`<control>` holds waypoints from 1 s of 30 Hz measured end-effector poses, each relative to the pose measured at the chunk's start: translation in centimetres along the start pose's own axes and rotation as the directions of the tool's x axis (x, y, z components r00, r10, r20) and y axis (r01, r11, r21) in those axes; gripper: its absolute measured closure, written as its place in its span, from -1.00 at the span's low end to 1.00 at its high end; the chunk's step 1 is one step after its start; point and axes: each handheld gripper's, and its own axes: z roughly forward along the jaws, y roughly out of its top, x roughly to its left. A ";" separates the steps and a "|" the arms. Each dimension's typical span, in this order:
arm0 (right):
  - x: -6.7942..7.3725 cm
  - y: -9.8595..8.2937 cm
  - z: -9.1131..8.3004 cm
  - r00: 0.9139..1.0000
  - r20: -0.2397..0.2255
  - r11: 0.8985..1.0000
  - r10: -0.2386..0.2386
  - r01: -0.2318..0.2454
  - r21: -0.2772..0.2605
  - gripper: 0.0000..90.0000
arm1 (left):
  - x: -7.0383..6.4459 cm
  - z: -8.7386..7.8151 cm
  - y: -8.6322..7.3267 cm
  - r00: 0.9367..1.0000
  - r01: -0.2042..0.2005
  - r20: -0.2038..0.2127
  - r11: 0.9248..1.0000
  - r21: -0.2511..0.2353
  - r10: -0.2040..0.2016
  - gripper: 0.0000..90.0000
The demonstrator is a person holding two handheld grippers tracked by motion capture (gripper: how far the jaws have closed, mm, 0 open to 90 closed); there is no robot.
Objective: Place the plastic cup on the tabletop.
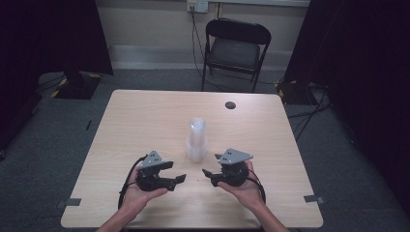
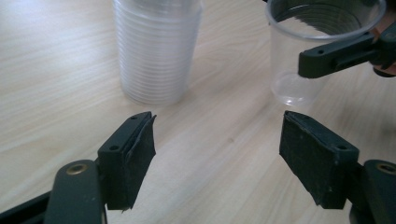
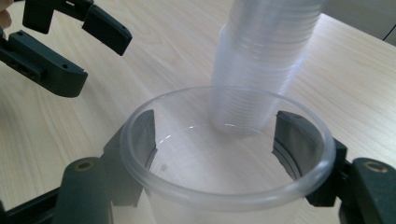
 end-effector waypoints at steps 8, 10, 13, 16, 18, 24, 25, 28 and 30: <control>-2.2 0.5 -0.7 0.996 0.021 0.995 0.084 -0.083 -0.054 -0.34 | 0.5 -1.0 -0.2 0.999 -0.020 -0.041 0.999 0.037 0.022 -0.42; -2.9 0.9 -0.8 0.993 0.015 0.991 0.116 -0.115 -0.071 -0.33 | 0.5 -1.1 -0.8 0.999 -0.014 -0.049 0.999 0.041 0.016 -0.42; -3.7 1.5 -0.9 0.992 0.022 0.989 0.128 -0.126 -0.083 -0.33 | 0.3 -1.1 -1.7 0.999 -0.011 -0.036 0.999 0.045 0.012 -0.39; -4.3 2.0 -0.6 0.989 0.037 0.986 0.142 -0.138 -0.098 -0.33 | 0.1 -1.1 -2.1 0.999 -0.029 -0.035 0.997 0.065 0.031 -0.42; -4.6 2.4 -0.4 0.988 0.050 0.984 0.149 -0.143 -0.102 -0.33 | -0.1 -1.1 -2.3 0.999 -0.035 -0.036 0.998 0.056 0.037 -0.42; -5.5 2.6 0.0 0.983 0.076 0.981 0.166 -0.157 -0.111 -0.33 | -0.2 -1.1 -2.6 0.997 -0.060 -0.041 0.995 0.079 0.064 -0.41; -5.9 2.5 0.1 0.981 0.073 0.979 0.181 -0.173 -0.110 -0.33 | -0.1 -1.0 -2.7 0.997 -0.060 -0.041 0.995 0.079 0.064 -0.40; -6.9 2.5 0.2 0.974 0.089 0.974 0.209 -0.199 -0.113 -0.33 | 0.0 -0.9 -2.7 0.998 -0.055 -0.036 0.995 0.083 0.058 -0.41; -7.4 2.6 0.3 0.970 0.106 0.971 0.220 -0.206 -0.122 -0.33 | 0.1 -0.9 -2.7 0.998 -0.053 -0.039 0.995 0.083 0.057 -0.42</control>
